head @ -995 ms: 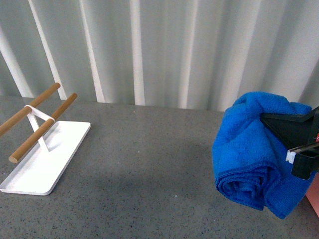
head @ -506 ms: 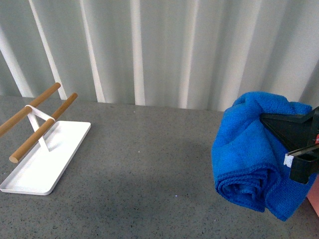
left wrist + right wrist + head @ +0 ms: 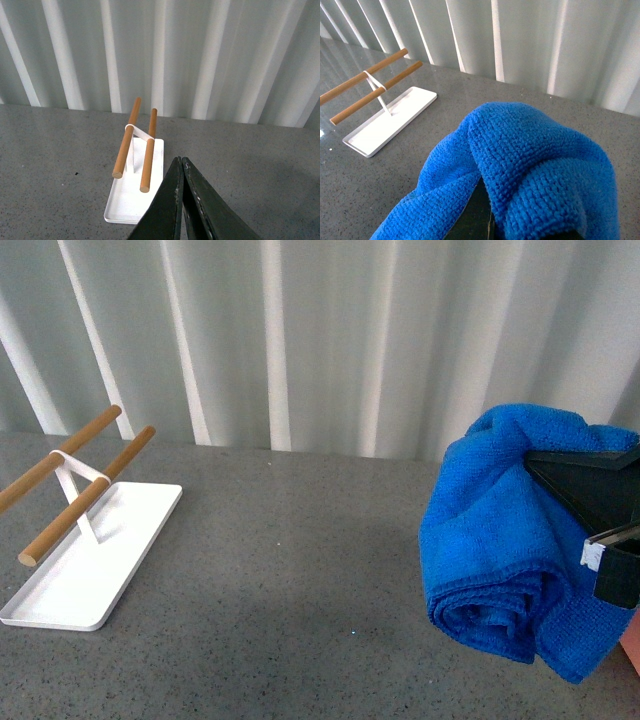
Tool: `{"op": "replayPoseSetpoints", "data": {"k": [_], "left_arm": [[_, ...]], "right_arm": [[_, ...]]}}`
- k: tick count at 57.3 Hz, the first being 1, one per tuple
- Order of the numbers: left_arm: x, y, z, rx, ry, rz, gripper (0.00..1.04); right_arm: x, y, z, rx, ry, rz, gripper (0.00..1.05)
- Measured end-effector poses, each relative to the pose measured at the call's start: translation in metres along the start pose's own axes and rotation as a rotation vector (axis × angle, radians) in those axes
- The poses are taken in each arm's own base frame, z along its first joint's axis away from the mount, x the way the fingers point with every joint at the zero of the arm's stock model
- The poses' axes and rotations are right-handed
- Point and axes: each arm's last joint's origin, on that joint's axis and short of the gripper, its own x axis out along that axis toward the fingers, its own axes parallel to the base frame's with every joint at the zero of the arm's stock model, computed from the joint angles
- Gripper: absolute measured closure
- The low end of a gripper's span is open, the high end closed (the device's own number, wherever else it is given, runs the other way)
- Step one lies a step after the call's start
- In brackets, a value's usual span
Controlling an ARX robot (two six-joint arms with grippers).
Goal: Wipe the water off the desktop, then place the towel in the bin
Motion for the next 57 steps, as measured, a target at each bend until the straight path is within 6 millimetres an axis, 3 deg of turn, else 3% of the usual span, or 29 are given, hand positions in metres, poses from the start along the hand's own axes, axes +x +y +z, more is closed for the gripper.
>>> {"op": "replayPoseSetpoints", "data": {"k": [57], "left_arm": [[-0.031,0.000,-0.001,0.001,-0.001,0.000,1.01]], "right_arm": [[-0.004,0.006,0.004,-0.005,0.001,0.016,1.00]]}}
